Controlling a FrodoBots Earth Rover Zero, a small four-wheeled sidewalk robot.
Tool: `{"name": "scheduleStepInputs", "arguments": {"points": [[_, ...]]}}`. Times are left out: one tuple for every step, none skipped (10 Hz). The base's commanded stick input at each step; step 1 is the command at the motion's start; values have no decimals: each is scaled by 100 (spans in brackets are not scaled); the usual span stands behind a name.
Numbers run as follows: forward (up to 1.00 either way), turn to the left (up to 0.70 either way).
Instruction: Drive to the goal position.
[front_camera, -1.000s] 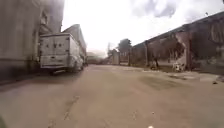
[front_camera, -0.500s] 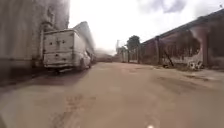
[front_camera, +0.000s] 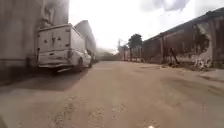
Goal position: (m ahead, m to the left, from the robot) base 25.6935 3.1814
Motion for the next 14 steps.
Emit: {"name": "scheduleStepInputs", "arguments": {"points": [[100,0],[100,0],[100,0],[100,0],[100,0],[100,0],[100,0],[100,0],[100,0],[100,0],[100,0],[100,0],[100,0],[100,0]]}}
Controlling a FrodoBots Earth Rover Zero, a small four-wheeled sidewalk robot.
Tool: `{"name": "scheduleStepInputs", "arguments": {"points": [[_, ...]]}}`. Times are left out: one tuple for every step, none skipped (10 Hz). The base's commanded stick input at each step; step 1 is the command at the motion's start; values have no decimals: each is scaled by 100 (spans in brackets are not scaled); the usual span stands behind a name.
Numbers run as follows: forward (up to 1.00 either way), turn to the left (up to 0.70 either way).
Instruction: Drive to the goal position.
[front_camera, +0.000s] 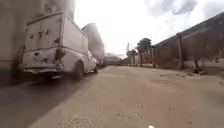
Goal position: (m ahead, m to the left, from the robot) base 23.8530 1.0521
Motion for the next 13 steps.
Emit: {"name": "scheduleStepInputs", "arguments": {"points": [[100,0],[100,0],[100,0],[100,0],[100,0],[100,0],[100,0],[100,0],[100,0],[100,0],[100,0],[100,0],[100,0]]}}
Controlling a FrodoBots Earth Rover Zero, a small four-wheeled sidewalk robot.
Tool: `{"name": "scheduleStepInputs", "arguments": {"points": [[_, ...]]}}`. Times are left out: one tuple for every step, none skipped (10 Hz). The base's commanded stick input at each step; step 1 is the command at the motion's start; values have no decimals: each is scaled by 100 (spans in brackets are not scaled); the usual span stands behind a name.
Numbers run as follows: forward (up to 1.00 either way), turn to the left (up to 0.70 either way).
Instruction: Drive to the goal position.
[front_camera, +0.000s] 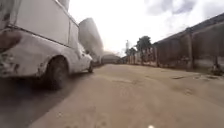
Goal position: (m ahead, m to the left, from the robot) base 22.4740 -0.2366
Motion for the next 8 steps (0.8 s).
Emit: {"name": "scheduleStepInputs", "arguments": {"points": [[100,-3],[100,-19],[100,0],[100,0],[100,0],[100,0],[100,0],[100,0]]}}
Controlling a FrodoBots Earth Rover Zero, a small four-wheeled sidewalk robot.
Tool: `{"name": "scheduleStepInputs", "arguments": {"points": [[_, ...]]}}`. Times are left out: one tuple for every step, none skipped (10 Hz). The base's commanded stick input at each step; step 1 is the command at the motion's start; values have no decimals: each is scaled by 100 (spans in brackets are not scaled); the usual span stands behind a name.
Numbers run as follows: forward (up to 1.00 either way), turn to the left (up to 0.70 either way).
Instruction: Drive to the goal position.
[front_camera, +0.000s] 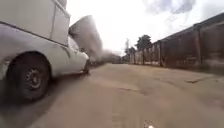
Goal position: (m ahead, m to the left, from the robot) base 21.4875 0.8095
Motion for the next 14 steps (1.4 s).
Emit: {"name": "scheduleStepInputs", "arguments": {"points": [[100,0],[100,0],[100,0],[100,0],[100,0],[100,0],[100,0],[100,0],[100,0],[100,0],[100,0],[100,0],[100,0],[100,0]]}}
